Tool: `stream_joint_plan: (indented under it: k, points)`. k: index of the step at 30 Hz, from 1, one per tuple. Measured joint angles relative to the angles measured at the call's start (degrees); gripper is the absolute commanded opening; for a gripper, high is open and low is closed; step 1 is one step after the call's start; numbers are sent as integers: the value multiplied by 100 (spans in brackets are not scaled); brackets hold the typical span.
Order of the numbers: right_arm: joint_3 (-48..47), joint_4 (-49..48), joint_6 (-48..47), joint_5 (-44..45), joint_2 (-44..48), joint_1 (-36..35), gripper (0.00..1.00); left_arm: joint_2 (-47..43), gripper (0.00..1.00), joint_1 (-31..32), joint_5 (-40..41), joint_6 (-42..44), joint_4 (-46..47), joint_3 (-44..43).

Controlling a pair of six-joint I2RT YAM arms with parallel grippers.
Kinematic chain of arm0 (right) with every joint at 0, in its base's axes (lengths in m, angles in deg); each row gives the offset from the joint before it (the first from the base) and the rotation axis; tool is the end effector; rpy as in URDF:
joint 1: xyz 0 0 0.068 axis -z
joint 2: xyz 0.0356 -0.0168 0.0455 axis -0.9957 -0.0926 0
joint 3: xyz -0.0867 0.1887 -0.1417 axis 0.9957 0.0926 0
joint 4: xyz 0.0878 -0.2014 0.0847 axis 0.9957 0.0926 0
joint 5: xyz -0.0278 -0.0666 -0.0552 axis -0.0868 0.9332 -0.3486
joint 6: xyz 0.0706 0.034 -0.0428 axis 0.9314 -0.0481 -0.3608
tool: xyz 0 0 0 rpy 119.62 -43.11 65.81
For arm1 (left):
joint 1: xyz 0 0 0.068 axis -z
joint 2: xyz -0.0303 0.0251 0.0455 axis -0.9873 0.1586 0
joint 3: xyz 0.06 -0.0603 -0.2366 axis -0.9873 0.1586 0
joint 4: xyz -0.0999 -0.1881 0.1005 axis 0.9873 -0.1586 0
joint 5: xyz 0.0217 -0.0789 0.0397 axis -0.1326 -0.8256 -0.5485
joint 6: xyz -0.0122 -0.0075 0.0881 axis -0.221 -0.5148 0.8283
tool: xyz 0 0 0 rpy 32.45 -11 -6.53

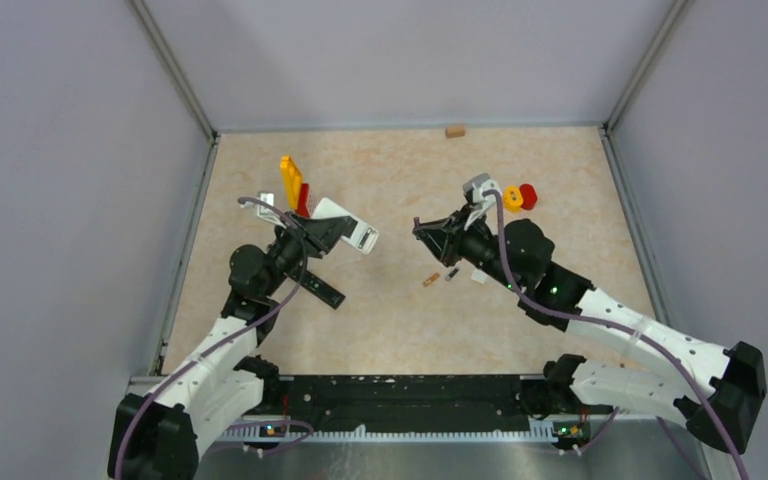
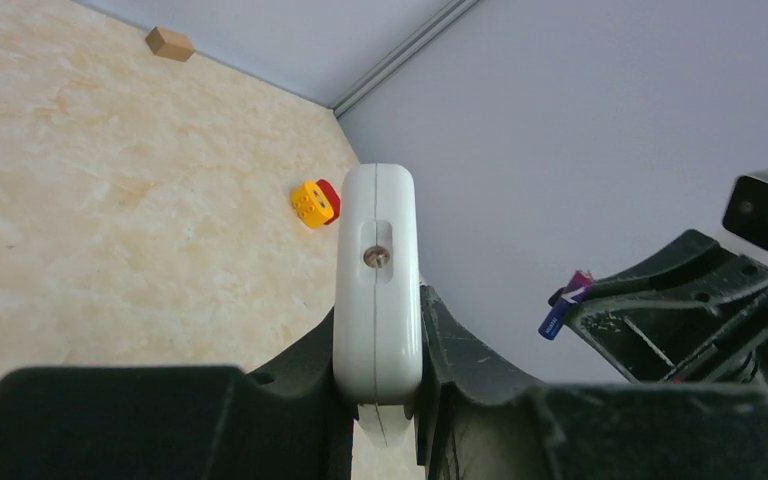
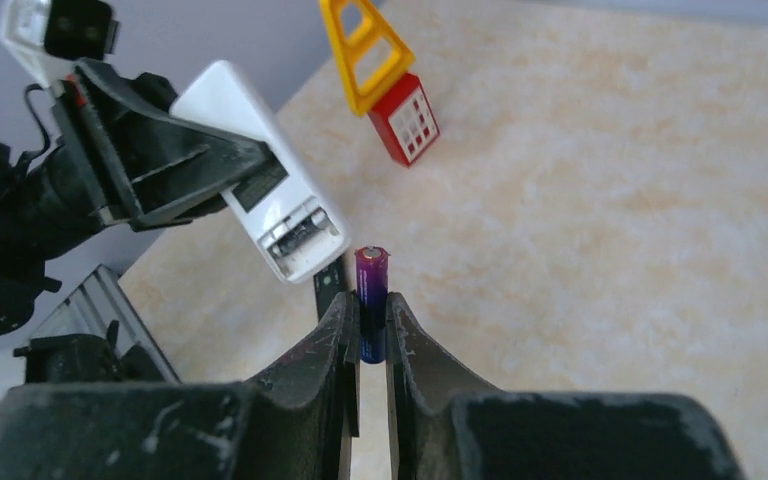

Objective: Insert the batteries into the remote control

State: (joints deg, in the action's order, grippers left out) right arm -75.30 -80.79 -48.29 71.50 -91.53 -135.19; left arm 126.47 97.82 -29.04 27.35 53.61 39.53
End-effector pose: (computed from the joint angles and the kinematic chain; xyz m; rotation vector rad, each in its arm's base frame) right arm 0.1700 0.1972 0.3226 -0.3894 1.6910 0.8744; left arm 0.2067 -0.0931 0.2735 -0.1595 1.5132 -1.2740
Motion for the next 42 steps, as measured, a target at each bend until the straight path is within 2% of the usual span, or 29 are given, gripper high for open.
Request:
stream_joint_plan:
  k: [7,12,16,19,21,27,31,37,42]
  points:
    - [79,-1222,-1694,-170,28,-195,0,472,0,0,-42,-326,507,-317]
    - [7,-1346,-1987,-175,-9,-197,0,758,0,0,-39,-527,1049,-326]
    - [-802,-494,-1235,-96,-439,-199,0,920,0,0,-22,-601,1357,-328]
    - [-1757,385,-262,-37,-935,-199,0,1021,0,0,-22,-651,1401,-365]
    - [-1996,669,404,2,-1067,-199,0,1064,0,0,-13,-688,1388,-378]
    - [-2011,1392,2350,-125,-1292,-199,0,1075,0,0,223,-850,1204,-376]
    - [-2192,1958,3377,-275,-1808,-199,0,1099,0,0,358,-894,1029,-363]
    - [-2194,2424,4448,-518,-2247,-199,0,1178,0,0,369,-870,949,-251]
    - [-2194,2498,4911,-549,-2288,-199,0,1178,0,0,343,-789,955,-118]
